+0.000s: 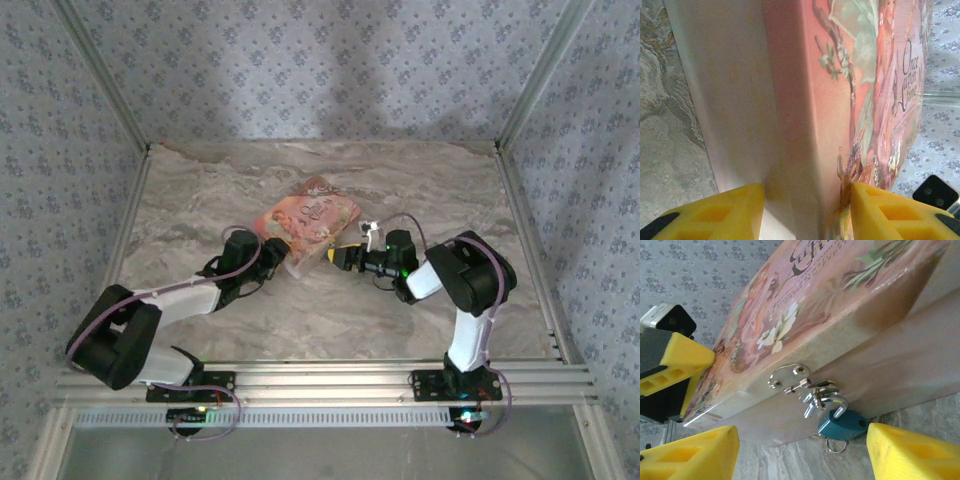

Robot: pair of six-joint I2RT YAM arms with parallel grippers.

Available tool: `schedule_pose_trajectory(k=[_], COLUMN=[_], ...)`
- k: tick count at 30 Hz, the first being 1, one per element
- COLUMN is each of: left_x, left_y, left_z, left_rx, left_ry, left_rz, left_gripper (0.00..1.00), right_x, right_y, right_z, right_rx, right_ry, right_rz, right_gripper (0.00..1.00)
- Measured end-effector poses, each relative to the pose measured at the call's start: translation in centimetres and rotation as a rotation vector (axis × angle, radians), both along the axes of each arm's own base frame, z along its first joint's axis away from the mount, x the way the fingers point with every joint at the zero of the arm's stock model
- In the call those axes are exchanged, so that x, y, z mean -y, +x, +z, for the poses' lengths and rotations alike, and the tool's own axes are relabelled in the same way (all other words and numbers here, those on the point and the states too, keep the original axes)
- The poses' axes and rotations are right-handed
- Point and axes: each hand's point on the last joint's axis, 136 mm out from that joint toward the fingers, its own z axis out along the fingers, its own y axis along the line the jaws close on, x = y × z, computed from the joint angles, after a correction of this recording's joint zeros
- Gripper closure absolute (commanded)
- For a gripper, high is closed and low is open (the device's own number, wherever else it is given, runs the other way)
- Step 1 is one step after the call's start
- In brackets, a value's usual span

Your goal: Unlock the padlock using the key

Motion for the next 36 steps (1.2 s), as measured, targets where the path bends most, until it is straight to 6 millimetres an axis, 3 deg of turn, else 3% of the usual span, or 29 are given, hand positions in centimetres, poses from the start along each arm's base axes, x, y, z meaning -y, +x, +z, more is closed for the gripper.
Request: schedule_pose_trajectory(k=[12, 25, 36], left_x=[0.0, -0.1, -0.2], left_y=[-0.2, -0.3, -0.3], left_z=[0.0, 0.0, 0.0], left_rx=[-0.004, -0.007, -0.008], left_ry=[0.007, 0.009, 0.01], left_rz=[0.0, 0.0, 0.001], left_gripper=[0.52, 0.51, 0.51], right_x=[-1.2, -1.9, -1.7], right_y=[1.1, 0.2, -0.5], right_z=[-0.1, -0.2, -0.2], right_rx=[0.024, 0.001, -0.007], right_ry=[0.065, 0.104, 0.103], right_rz=[0.036, 0.097, 0.107], right_gripper=[0.31, 0.44, 0.46])
